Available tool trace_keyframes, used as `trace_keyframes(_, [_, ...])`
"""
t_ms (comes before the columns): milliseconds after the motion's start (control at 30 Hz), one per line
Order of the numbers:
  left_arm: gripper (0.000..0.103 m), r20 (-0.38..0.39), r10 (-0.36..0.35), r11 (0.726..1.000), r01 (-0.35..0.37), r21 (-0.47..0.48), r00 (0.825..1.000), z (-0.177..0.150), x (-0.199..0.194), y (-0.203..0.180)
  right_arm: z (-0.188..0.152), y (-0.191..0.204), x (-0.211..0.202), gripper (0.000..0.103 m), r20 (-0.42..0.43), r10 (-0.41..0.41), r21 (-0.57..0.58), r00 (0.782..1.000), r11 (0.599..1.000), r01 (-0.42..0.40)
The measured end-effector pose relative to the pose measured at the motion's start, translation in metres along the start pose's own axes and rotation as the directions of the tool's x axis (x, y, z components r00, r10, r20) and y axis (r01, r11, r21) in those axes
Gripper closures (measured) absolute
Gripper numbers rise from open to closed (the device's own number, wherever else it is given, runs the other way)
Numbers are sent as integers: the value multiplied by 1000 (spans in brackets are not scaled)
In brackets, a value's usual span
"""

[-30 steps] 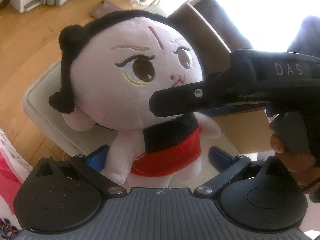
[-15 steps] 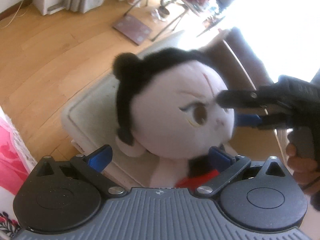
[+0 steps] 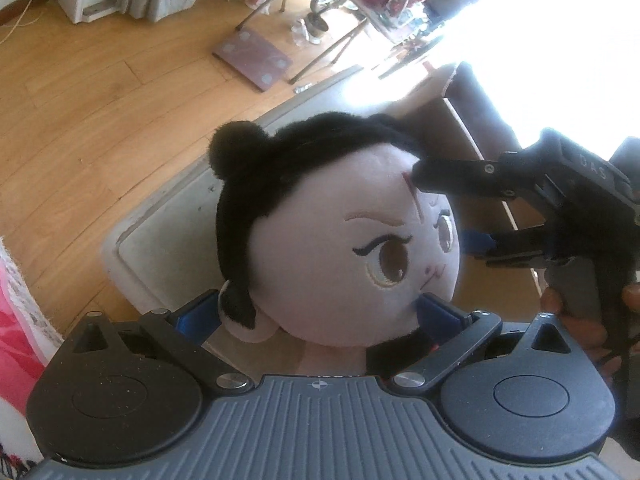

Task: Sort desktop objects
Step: 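Close the right gripper on the doll's head while the left gripper steadies it, then lift the plush doll with the right gripper and carry it over the box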

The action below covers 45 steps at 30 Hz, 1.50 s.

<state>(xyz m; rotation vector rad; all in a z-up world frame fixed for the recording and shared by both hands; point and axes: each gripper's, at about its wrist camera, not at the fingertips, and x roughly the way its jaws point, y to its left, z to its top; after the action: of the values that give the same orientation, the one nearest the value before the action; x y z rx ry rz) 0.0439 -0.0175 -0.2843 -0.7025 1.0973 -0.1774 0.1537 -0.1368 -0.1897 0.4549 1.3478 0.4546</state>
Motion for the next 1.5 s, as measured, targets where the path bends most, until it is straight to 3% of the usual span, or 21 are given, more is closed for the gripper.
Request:
trace_keyframes(300, [0, -15, -22, 1000, 22, -15, 1000, 3, -2, -5, 3, 6, 12, 0, -11, 3, -25, 1000, 1000, -4])
trace_keyframes(700, [0, -28, -40, 999, 40, -19, 999, 7, 5, -3, 1, 13, 19, 0, -14, -7, -64, 1000, 998, 6])
trace_keyframes(1167, [0, -32, 21, 999, -20, 35, 999, 9, 0, -18, -2, 18, 13, 0, -23, 21, -83, 1000, 996, -23])
trace_keyframes(1500, [0, 10, 71, 996, -72, 47, 997, 9, -19, -34, -2, 31, -1, 0, -6, 76, -104, 997, 992, -77])
